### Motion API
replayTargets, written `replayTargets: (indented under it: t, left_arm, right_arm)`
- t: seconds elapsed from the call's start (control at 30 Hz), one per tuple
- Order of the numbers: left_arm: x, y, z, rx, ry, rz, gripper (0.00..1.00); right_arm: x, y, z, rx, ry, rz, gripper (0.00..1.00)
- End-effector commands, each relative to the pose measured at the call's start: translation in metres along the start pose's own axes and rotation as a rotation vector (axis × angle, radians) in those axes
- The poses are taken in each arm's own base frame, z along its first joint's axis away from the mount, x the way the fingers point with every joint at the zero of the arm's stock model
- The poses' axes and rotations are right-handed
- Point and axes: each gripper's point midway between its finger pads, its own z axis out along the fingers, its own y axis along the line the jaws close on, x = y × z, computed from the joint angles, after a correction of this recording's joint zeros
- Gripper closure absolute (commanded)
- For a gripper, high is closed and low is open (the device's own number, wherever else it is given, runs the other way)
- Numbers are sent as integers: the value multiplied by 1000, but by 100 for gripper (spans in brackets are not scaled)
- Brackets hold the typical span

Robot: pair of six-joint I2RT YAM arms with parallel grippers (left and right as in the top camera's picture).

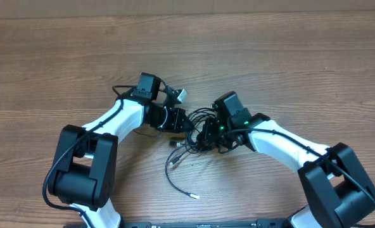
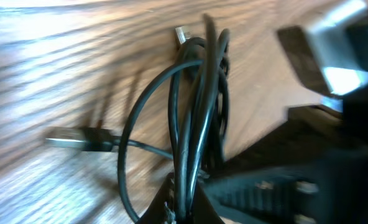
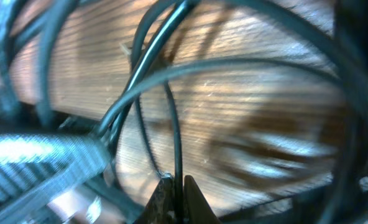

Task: Untangle cables

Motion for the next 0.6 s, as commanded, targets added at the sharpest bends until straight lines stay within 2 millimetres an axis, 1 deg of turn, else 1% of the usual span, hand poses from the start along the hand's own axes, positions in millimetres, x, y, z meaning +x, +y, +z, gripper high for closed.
replayTargets:
  t: [0.0,0.07,0.13,0.23,0.37,0.43,0.5,0.57]
  left_arm:
    - [-10,23,-3,-130,-35,-85,96]
    - [-12,32,-5,-173,-49,-134,96]
    - [-13,38,-7,-204,-63,-181,96]
    - [-16,44,-11,-224,-86,-249,96]
    - [-21,46,-12,-230,-114,-307,96]
    - [-23,46,-12,-227,-125,-317,96]
    - [-26,46,-12,-227,-135,-333,96]
    - [-28,46,-13,-224,-145,-343,96]
  right_arm:
    - [11,32,-24,-181,103,2,96]
    - [14,42,-34,-238,128,-10,96]
    - [20,48,-39,-273,155,-18,96]
    - [28,48,-39,-266,186,-7,96]
    - [32,35,-31,-182,170,9,96]
    - [34,25,-27,-115,157,40,96]
    - [39,7,-23,-5,140,107,96]
    - [45,-5,-21,68,132,138,96]
